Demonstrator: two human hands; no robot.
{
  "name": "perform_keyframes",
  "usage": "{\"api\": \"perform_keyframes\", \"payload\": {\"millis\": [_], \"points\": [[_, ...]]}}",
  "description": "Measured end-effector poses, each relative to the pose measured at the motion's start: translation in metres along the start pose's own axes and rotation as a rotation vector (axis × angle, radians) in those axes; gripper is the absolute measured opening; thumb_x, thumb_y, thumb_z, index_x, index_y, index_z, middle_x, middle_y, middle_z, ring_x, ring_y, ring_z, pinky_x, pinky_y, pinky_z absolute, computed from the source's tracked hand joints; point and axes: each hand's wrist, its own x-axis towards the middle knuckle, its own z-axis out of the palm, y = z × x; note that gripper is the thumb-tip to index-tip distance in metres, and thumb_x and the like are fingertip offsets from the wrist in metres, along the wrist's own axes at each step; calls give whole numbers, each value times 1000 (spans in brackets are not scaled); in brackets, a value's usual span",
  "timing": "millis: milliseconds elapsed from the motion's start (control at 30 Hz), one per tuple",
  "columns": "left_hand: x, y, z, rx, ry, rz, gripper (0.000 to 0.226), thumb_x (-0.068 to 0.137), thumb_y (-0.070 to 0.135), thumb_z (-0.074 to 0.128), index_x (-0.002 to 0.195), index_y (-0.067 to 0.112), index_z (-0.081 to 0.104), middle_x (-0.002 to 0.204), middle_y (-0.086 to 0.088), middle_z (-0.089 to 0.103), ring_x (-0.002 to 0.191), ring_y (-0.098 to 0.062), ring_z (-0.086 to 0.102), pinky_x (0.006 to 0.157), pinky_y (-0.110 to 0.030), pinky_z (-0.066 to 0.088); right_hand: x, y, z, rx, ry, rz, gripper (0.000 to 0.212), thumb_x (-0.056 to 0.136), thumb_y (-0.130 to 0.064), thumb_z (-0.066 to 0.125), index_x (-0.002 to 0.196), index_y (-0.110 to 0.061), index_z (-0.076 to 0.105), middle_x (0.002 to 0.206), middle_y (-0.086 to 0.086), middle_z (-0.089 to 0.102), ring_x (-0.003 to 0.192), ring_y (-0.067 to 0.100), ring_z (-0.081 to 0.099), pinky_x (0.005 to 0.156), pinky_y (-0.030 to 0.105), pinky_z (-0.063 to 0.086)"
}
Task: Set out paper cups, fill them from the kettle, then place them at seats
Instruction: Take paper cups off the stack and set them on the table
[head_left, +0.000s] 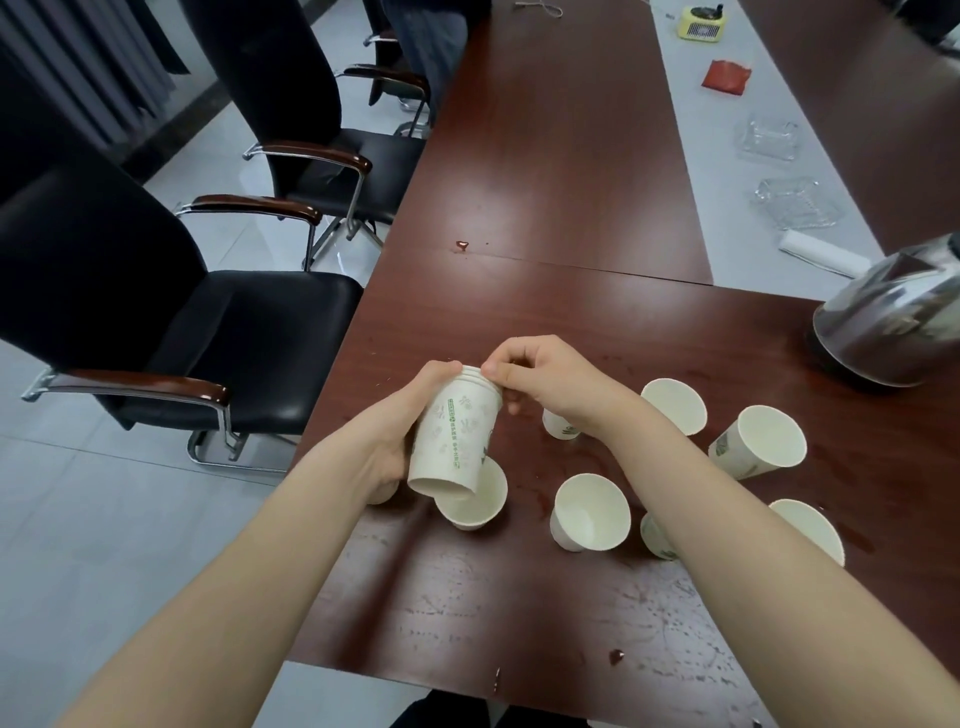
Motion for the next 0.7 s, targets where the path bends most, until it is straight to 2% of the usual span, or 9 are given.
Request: {"api": "perform_keyframes", "payload": {"millis": [133, 200, 300, 367, 433, 533, 633, 700], "points": [[-2, 5, -4, -11, -6, -6, 40, 90, 39, 54, 104, 3, 61, 84, -15, 64, 66, -26, 63, 61, -34, 56, 5, -1, 8, -4, 44, 9, 21, 94, -11, 58, 73, -12, 59, 49, -9, 54, 43, 5, 50, 53, 17, 44], [-1, 7, -7, -7, -4, -5, 40, 90, 39, 54, 106, 3, 61, 87, -15, 64, 68, -27, 62, 61, -34, 56, 8, 0, 12, -10, 59, 39, 22, 95, -14, 57, 73, -12, 57, 47, -7, 51, 41, 10, 49, 51, 19, 44], [0, 8, -10, -7, 14, -2, 37, 89, 38, 55, 100, 4, 62, 81, -13, 66, 64, -25, 64, 58, -32, 56, 12, -2, 17, -70, 86, 41, 24, 96, -17, 55, 72, -14, 56, 50, -5, 51, 44, 11, 48, 54, 24, 44], [2, 10, -10, -7, 17, -3, 35, 88, 39, 56, 98, 6, 63, 75, -11, 66, 61, -24, 64, 57, -32, 56, 15, -2, 18, -183, 120, 15, 26, 96, -20, 55, 70, -18, 55, 56, -7, 51, 49, 9, 43, 54, 23, 38], [3, 12, -10, -9, 3, -3, 36, 87, 39, 57, 102, 6, 63, 77, -11, 67, 63, -24, 64, 59, -32, 56, 18, -1, 19, -226, 145, 3, 28, 96, -22, 55, 68, -20, 54, 60, -8, 50, 52, 8, 39, 55, 25, 34], [3, 11, -10, 1, -36, -33, 39, 86, 39, 58, 106, 5, 63, 81, -12, 69, 66, -25, 66, 62, -34, 56, 23, 2, 15, -254, 206, -1, 25, 96, -22, 53, 72, -19, 55, 67, -8, 53, 60, 9, 43, 63, 28, 36], [2, 7, -8, 21, -54, -43, 39, 85, 38, 59, 108, 6, 63, 89, -12, 71, 70, -25, 68, 65, -35, 56, 28, 7, 6, -66, 277, 68, 23, 93, -25, 58, 71, -19, 59, 74, -5, 57, 72, 14, 49, 72, 31, 40], [2, 6, -8, 37, -48, -28, 41, 85, 38, 58, 112, 7, 63, 95, -13, 70, 75, -26, 67, 69, -36, 57, 29, 9, 2, 120, 226, 165, 22, 90, -33, 63, 71, -21, 61, 84, -1, 62, 83, 17, 56, 85, 35, 46]]}}
